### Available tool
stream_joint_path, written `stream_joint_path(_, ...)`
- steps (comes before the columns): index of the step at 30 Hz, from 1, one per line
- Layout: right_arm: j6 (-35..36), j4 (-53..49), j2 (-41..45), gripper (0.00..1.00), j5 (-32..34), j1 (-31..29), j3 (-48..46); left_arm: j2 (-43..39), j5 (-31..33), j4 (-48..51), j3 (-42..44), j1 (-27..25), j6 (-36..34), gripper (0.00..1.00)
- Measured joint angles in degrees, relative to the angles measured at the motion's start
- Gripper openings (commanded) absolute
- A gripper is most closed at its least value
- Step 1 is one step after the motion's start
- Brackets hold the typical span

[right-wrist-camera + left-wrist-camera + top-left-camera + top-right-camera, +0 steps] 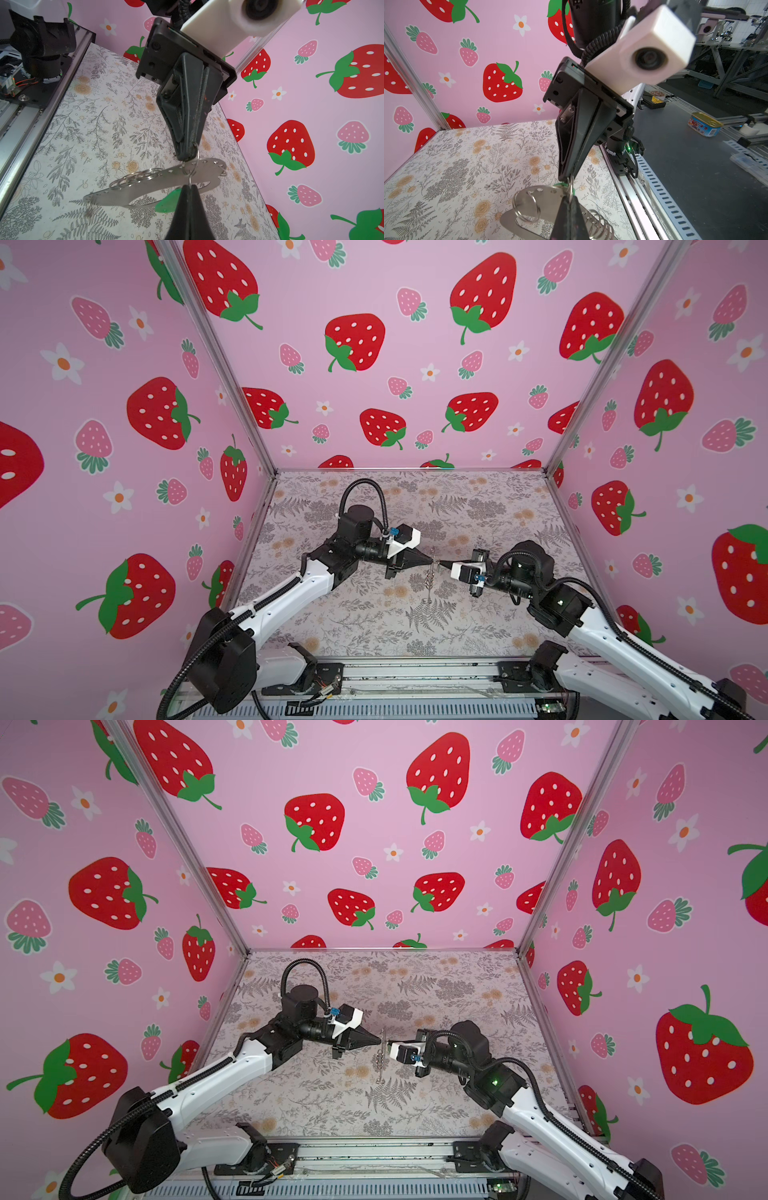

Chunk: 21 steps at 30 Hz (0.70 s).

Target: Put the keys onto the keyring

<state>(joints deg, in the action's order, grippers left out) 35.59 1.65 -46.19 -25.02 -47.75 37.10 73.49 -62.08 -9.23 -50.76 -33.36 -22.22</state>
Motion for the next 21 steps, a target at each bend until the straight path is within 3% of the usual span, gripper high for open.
stream_joint_path(21, 3.5, 5.4, 4.0, 0.00, 9.6, -4.2, -4.3, 0.0, 0.1, -1.3, 0.0, 0.0, 1.2, 0.00)
